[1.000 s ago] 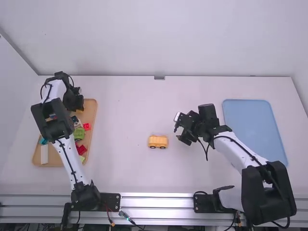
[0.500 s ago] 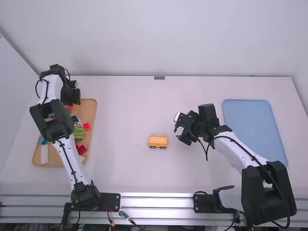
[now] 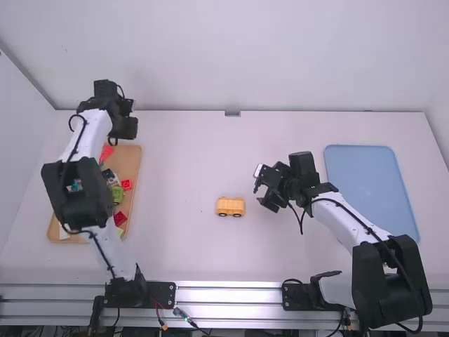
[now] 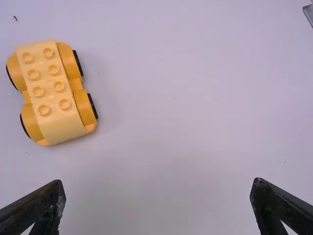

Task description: Assemble lego blocks to make yellow taxi

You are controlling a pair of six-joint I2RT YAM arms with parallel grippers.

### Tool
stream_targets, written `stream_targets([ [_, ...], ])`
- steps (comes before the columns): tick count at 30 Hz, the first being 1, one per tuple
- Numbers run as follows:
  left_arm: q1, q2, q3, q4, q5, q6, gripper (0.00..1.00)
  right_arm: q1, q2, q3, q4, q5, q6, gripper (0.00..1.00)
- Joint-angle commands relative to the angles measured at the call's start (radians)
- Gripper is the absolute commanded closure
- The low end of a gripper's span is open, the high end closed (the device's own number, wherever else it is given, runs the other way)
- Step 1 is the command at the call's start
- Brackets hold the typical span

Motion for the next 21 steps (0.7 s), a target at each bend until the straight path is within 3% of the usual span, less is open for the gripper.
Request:
stream_targets([
  [1, -0.079, -0.119, -0.119, -0.045, 0.057, 0.197, 0.98, 0.001, -0.013, 0.023, 0.015, -0.012, 0.033, 0.01],
  [7, -0.283, -0.193, -0.23, -0.239, 0.073, 0.507, 0.98, -0.026, -0.013, 0.023, 0.072, -0.01, 0.162, 0.01],
  [11, -0.414, -0.193, -0.304, -0.201, 0.074, 0.652, 0.98, -0.081, -0.013, 0.023, 0.063, -0.091, 0.189, 0.01],
  [16, -0.525, -0.193, -0.428, -0.101, 0.082, 0.815, 0.98, -0.184, -0.013, 0.019, -0.024, -0.305, 0.038, 0.01],
  [21, -0.531, -0.193, -0.533, -0.096, 0.146, 1.014, 0.96, -0.263, -0.001, -0.014, -0.016, -0.479, -0.051, 0.01],
])
